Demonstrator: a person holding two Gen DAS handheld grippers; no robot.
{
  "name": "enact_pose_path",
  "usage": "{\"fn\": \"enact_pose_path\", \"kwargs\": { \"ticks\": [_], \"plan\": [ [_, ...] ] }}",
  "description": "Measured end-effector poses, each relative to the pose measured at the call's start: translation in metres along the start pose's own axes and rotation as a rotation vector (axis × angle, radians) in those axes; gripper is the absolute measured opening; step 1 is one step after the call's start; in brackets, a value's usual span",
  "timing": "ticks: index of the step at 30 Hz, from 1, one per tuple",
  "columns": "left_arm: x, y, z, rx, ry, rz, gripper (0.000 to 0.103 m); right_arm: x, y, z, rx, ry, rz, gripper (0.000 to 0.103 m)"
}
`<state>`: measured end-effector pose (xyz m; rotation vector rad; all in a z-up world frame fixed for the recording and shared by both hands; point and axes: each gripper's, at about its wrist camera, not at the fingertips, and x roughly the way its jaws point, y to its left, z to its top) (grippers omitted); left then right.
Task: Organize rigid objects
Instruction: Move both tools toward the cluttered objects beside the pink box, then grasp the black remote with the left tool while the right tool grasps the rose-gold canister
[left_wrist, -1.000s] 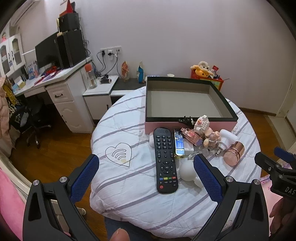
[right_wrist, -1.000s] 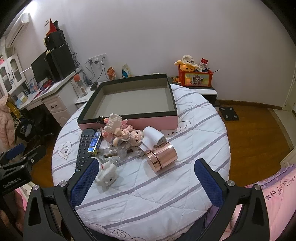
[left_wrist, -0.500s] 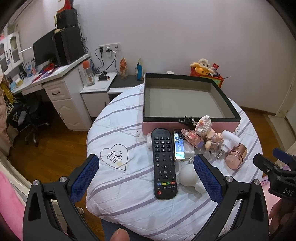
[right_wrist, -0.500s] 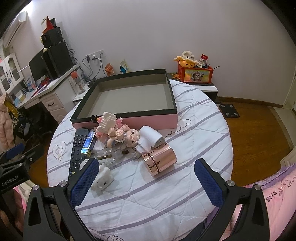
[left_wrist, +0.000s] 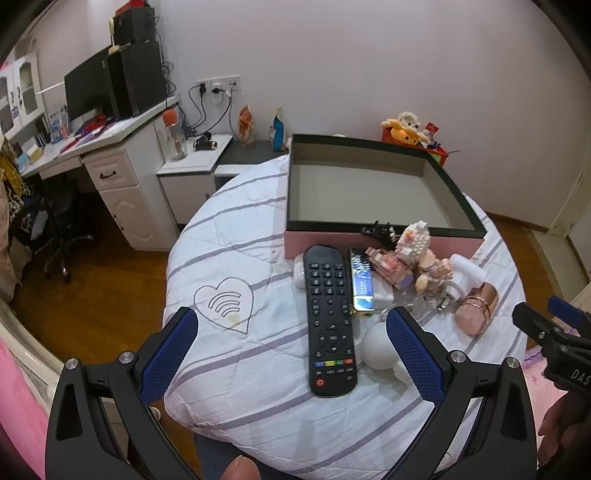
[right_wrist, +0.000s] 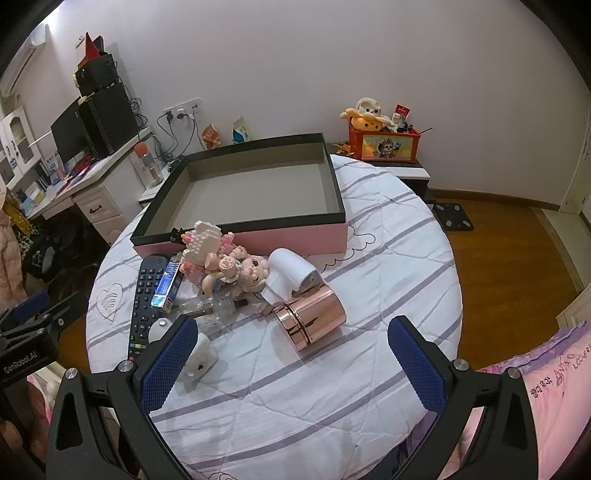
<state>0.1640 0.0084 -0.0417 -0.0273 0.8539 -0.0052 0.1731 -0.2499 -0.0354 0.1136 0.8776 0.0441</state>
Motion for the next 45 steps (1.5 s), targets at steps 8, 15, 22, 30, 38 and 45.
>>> {"fn": "enact_pose_path", "kwargs": {
  "ticks": [8, 15, 22, 30, 38, 45],
  "plan": [
    [0.025, 0.0, -0.011, 0.009, 0.056, -0.014, 0.103, 0.008, 0.001, 0.0, -0.006, 0.016, -0.013, 0.103],
    [0.059, -0.004, -0.013, 0.016, 0.119, -0.008, 0.103, 0.024, -0.005, 0.001, 0.002, 0.045, -0.029, 0.103],
    [0.089, -0.006, -0.016, 0.02, 0.182, -0.009, 0.103, 0.042, -0.007, 0.002, 0.003, 0.077, -0.041, 0.103],
    [0.109, -0.002, -0.013, -0.009, 0.204, -0.055, 0.103, 0.064, -0.005, 0.004, 0.002, 0.112, -0.054, 0.103],
    [0.121, -0.005, -0.013, 0.006, 0.211, -0.051, 0.103, 0.08, -0.007, 0.0, -0.006, 0.128, -0.072, 0.098],
    [0.117, -0.002, -0.015, 0.01, 0.194, -0.049, 0.097, 0.094, -0.015, -0.005, 0.011, 0.155, -0.025, 0.069]
  ]
}}
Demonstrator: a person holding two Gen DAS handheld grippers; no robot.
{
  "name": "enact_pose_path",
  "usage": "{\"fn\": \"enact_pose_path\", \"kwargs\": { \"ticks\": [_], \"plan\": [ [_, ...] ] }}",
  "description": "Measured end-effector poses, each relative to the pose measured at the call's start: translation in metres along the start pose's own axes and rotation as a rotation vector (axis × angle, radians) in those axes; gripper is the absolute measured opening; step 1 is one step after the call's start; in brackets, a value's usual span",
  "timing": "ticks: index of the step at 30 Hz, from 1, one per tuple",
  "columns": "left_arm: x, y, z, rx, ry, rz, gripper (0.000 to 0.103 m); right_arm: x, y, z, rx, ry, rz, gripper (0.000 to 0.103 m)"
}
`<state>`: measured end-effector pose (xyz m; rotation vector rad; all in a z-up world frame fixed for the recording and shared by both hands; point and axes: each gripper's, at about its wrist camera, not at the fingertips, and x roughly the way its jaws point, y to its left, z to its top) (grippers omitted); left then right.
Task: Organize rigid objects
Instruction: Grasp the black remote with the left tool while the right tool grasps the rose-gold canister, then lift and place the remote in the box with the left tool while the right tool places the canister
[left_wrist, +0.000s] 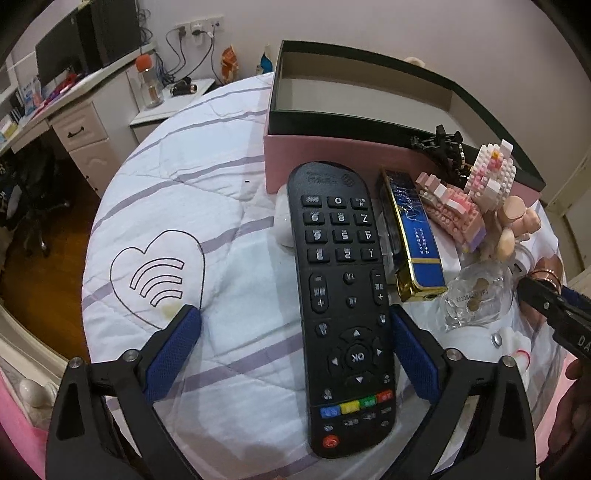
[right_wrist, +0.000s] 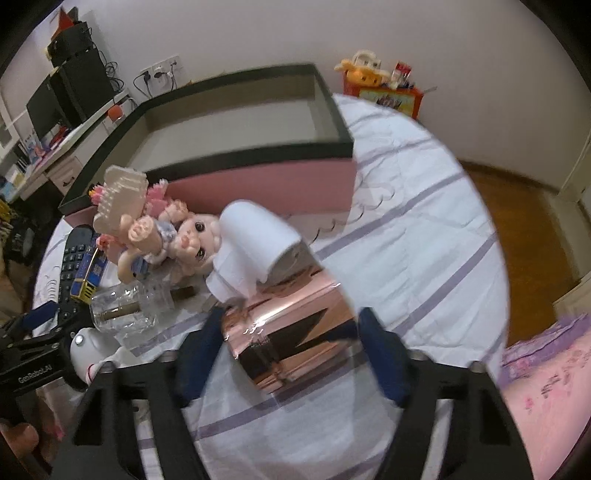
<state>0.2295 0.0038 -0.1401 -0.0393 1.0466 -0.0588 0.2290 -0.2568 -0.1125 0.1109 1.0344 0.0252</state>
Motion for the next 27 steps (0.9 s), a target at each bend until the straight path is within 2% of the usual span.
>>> {"fn": "enact_pose_path", "kwargs": {
  "ticks": [3, 7, 16, 27],
  "plan": [
    [-0.004, 0.001, -0.004, 0.005, -0.011, 0.005, 0.088, -0.002, 0.0, -0.003, -0.007, -0.012, 0.006, 0.069],
    [-0.011, 0.0, -0.008, 0.02, -0.037, 0.014, 0.053, -0.007, -0.002, -0.008, 0.008, -0.02, 0.028, 0.068],
    [-0.02, 0.011, -0.009, -0.004, -0.049, -0.052, 0.044, -0.02, -0.01, -0.011, 0.023, -0.034, 0.052, 0.068],
    [-0.049, 0.02, -0.011, -0.03, -0.101, -0.085, 0.044, -0.036, -0.008, -0.009, 0.016, -0.064, 0.082, 0.068]
  ]
}}
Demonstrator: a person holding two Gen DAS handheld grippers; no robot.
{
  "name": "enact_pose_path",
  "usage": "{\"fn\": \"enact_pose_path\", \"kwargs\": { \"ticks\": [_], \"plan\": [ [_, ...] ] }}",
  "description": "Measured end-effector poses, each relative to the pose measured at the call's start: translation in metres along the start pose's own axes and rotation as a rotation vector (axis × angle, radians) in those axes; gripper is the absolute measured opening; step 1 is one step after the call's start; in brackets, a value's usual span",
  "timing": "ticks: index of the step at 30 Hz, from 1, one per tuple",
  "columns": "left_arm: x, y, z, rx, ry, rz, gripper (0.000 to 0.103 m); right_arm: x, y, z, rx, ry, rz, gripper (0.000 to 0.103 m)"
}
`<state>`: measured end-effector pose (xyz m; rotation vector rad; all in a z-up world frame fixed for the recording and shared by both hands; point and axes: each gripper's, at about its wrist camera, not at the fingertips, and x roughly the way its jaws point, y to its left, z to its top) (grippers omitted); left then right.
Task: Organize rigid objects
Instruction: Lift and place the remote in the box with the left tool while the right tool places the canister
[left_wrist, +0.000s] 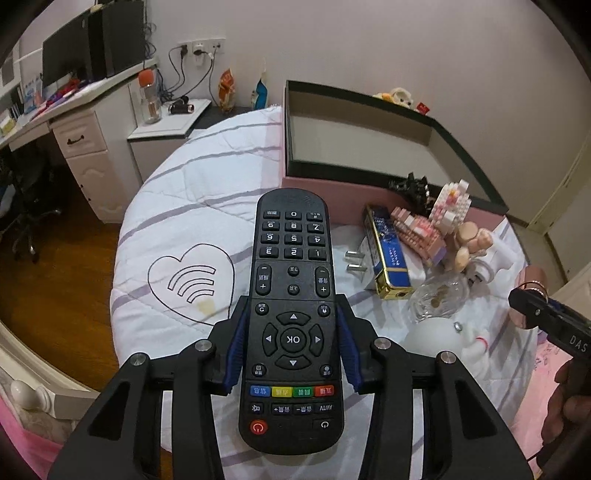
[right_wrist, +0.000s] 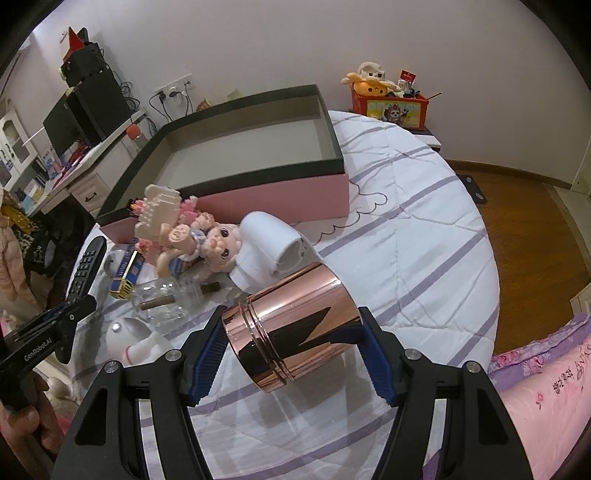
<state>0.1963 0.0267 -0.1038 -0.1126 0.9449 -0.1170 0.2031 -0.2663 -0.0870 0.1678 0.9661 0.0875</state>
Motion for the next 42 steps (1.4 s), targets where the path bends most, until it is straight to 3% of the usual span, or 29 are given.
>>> {"fn": "enact_pose_path", "kwargs": {
  "ticks": [10, 16, 21, 26, 32, 36, 42],
  "plan": [
    [-0.048, -0.01, 0.03, 0.04, -0.113, -0.026, 0.044, -0.025, 0.016, 0.026, -0.053, -0.066, 0.043, 0.068],
    [-0.057, -0.026, 0.085, 0.085, -0.178, -0.035, 0.044, -0.043, 0.038, 0.081, -0.149, -0.162, 0.047, 0.068],
    [-0.037, -0.039, 0.134, 0.088, -0.193, -0.036, 0.044, -0.031, 0.053, 0.135, -0.198, -0.196, 0.042, 0.068],
    [0.013, -0.049, 0.173, 0.074, -0.131, -0.059, 0.044, 0.021, 0.055, 0.175, -0.196, -0.128, 0.052, 0.069],
    [0.091, -0.064, 0.197, 0.088, 0.012, -0.071, 0.044, 0.11, 0.045, 0.21, -0.175, 0.035, 0.04, 0.069],
    [0.134, -0.067, 0.2, 0.076, 0.109, -0.071, 0.044, 0.154, 0.044, 0.221, -0.17, 0.129, 0.028, 0.069],
    [0.16, -0.068, 0.192, 0.07, 0.194, -0.032, 0.045, 0.176, 0.042, 0.216, -0.195, 0.203, -0.008, 0.069]
  ]
}}
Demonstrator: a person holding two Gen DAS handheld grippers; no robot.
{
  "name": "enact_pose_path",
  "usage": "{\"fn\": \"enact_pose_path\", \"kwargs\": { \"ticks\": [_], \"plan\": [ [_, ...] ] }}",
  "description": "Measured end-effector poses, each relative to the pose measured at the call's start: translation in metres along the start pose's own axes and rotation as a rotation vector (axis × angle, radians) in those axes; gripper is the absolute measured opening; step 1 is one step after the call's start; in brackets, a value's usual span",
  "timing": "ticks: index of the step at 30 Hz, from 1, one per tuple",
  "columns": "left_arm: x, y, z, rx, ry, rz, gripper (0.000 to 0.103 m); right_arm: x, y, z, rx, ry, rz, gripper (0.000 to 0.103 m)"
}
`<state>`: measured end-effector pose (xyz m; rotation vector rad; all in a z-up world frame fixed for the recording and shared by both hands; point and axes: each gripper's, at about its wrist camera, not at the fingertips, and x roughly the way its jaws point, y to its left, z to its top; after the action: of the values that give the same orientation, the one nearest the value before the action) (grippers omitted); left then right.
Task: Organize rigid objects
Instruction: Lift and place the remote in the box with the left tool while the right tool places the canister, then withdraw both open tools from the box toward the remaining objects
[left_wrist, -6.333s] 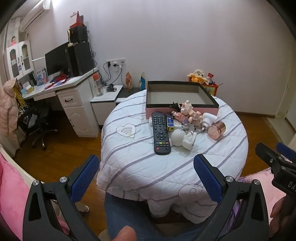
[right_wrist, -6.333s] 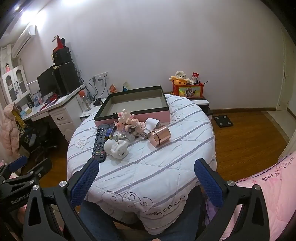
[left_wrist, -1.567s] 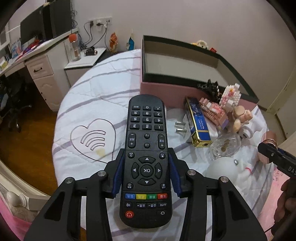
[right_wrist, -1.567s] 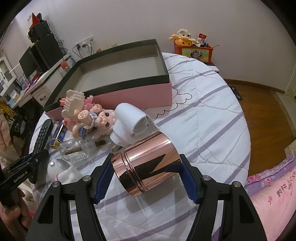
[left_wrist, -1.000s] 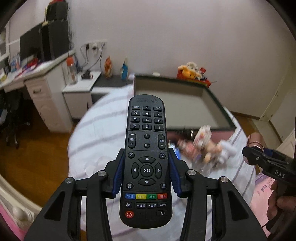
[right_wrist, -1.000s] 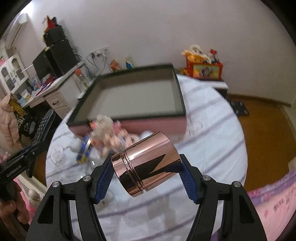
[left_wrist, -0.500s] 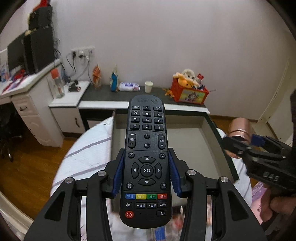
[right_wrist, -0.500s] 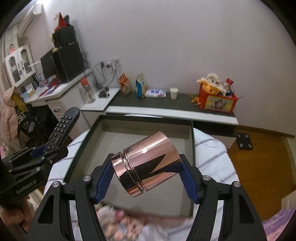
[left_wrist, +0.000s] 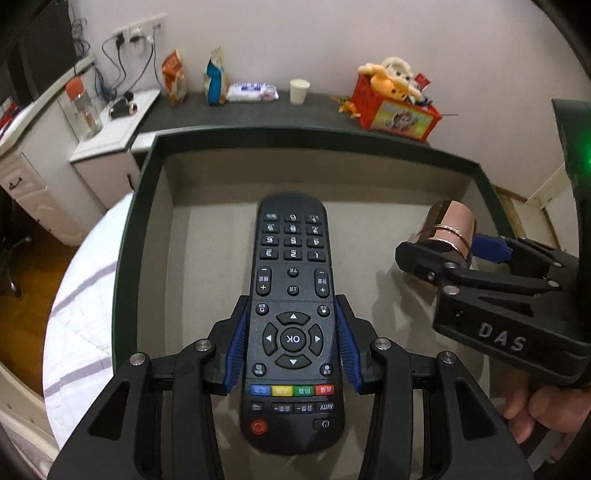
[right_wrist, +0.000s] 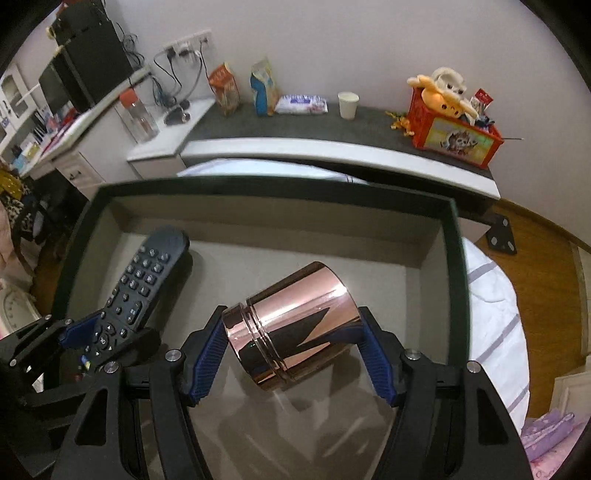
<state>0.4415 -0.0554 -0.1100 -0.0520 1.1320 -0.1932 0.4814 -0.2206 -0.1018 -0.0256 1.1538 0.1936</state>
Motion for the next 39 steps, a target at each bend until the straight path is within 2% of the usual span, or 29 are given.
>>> {"fn": "enact_pose_path", "kwargs": {
  "ticks": [2, 5, 6, 8, 10, 11, 14, 17, 22, 28, 35, 39],
  "plan": [
    [-0.005, 0.0, -0.001, 0.013, -0.012, 0.026, 0.057, 0.005, 0.004, 0.0, -0.024, 0.025, -0.021, 0.07],
    [-0.01, -0.003, -0.003, 0.021, -0.007, 0.014, 0.059, 0.001, 0.004, -0.001, -0.008, 0.016, -0.013, 0.073],
    [-0.014, -0.003, -0.003, 0.02, -0.013, 0.026, 0.063, -0.003, 0.004, -0.003, 0.0, 0.011, -0.007, 0.074],
    [-0.027, 0.0, -0.006, 0.013, -0.037, 0.098, 0.084, -0.009, 0.004, -0.004, 0.009, 0.004, 0.006, 0.076],
    [-0.044, 0.007, -0.008, -0.002, -0.081, 0.089, 0.097, -0.023, 0.005, -0.007, 0.018, -0.035, -0.02, 0.102],
    [-0.056, 0.011, -0.01, -0.016, -0.107, 0.044, 0.103, -0.033, 0.005, -0.009, 0.021, -0.067, -0.021, 0.103],
    [-0.089, 0.016, -0.023, -0.027, -0.191, 0.096, 0.103, -0.061, 0.002, -0.017, 0.058, -0.123, 0.047, 0.103],
    [-0.122, 0.021, -0.039, -0.045, -0.246, 0.075, 0.103, -0.093, 0.003, -0.036, 0.079, -0.182, 0.069, 0.103],
    [-0.165, 0.016, -0.074, -0.021, -0.304, 0.086, 0.103, -0.144, 0.009, -0.078, 0.088, -0.276, 0.095, 0.103],
    [-0.203, 0.003, -0.107, -0.001, -0.354, 0.089, 0.103, -0.189, 0.017, -0.128, 0.088, -0.36, 0.077, 0.103],
    [-0.244, -0.015, -0.156, 0.03, -0.466, 0.179, 0.103, -0.222, 0.025, -0.182, 0.085, -0.417, 0.015, 0.103],
    [-0.242, -0.016, -0.182, 0.029, -0.429, 0.173, 0.103, -0.226, 0.026, -0.215, 0.094, -0.407, -0.03, 0.103]
  ]
}}
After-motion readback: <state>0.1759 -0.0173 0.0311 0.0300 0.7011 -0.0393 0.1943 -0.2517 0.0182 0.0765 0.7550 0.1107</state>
